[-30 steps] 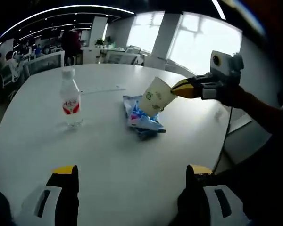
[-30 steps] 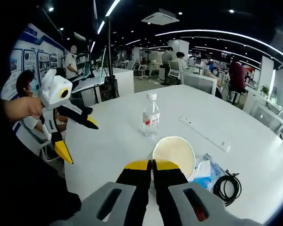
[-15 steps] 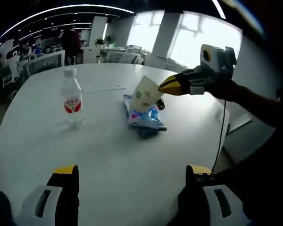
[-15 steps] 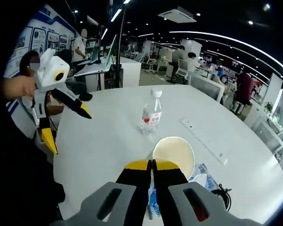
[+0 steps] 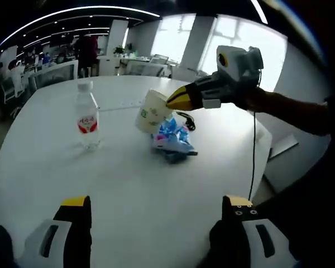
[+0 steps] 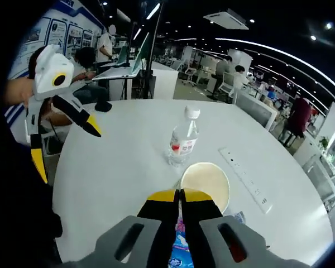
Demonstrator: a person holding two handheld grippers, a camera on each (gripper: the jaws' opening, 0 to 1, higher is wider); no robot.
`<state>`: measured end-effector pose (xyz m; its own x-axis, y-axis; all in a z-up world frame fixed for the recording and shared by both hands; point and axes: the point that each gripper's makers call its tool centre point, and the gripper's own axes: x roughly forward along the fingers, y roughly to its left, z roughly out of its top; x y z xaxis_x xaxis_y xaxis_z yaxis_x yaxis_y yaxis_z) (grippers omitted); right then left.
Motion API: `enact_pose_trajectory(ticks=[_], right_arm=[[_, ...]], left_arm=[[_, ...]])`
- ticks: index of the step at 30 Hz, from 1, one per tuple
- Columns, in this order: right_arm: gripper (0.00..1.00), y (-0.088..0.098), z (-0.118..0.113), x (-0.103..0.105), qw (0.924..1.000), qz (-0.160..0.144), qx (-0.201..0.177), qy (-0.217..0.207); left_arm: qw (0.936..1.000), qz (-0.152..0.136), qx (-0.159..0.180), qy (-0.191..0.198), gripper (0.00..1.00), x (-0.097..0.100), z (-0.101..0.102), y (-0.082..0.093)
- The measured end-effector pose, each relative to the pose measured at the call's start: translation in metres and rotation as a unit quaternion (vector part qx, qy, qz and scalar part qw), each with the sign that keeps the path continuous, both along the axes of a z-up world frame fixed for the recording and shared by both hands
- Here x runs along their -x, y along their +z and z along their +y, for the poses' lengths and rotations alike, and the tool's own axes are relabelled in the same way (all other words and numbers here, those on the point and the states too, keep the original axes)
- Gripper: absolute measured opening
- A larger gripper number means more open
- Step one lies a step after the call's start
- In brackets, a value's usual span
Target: Arrange the tabletop items into an orderly group along one side of the table until the central work area is clear of visible clutter.
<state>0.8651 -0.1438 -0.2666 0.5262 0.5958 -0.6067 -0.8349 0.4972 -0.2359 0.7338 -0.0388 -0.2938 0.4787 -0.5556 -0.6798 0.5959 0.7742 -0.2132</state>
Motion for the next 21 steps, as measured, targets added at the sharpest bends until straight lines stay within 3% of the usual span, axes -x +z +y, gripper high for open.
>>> enact_pose_trajectory(ticks=[11,21], right_arm=[[0.0,-0.024,0.015,-0.026,0.9993,0.019,0.03,0.011],[0.0,-0.039,0.028,-0.042,0.9976,0.002,0.063,0.027]], left_arm=[[1.0,0.005,0.004,-0.005,0.99,-0.001,0.001,0.002],[1.0,0.005,0.003,0.004,0.99,-0.013,0.006,0.002]])
